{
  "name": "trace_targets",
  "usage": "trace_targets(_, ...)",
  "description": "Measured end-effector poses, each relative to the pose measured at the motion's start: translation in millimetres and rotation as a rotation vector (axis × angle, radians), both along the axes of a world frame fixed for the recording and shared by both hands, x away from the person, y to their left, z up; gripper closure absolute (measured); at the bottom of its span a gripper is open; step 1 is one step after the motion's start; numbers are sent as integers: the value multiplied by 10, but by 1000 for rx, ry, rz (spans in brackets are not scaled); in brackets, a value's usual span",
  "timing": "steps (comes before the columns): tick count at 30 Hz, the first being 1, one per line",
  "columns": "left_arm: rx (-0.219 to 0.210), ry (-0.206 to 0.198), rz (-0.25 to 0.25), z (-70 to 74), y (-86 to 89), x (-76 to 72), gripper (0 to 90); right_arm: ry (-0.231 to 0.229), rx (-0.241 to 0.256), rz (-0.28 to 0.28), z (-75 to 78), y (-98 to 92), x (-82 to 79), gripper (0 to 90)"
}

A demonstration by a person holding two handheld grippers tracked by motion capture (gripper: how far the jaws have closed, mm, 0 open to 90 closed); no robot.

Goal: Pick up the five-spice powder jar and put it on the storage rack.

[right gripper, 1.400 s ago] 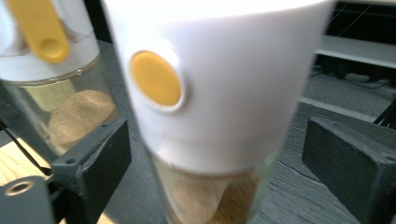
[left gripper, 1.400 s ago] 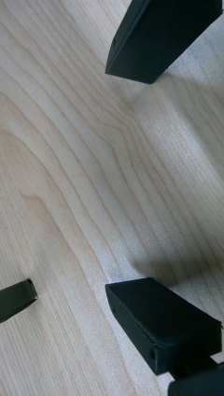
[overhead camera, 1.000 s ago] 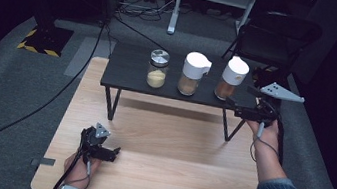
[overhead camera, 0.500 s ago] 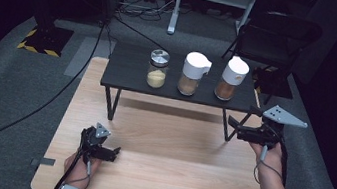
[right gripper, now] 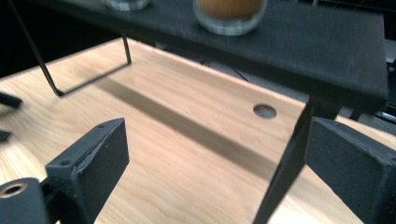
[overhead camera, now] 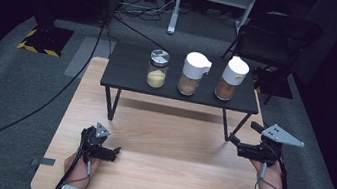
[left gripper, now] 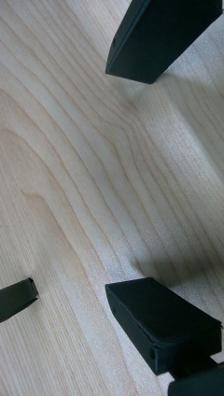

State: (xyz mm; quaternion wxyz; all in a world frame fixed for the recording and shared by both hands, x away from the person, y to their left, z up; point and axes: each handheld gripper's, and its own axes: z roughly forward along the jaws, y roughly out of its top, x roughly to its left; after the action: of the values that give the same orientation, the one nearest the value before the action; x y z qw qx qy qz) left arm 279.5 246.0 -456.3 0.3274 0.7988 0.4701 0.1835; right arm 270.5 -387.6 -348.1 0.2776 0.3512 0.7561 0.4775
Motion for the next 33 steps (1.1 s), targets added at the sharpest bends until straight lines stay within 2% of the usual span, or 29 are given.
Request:
trace_targets(21,0,0,1,0,-1,-1,3,123,-47,-19,-615,-56,-65,68)
trace_targets(33,0,0,1,0,-1,-1,3,177,-72,-24,-830,-82,-54,66)
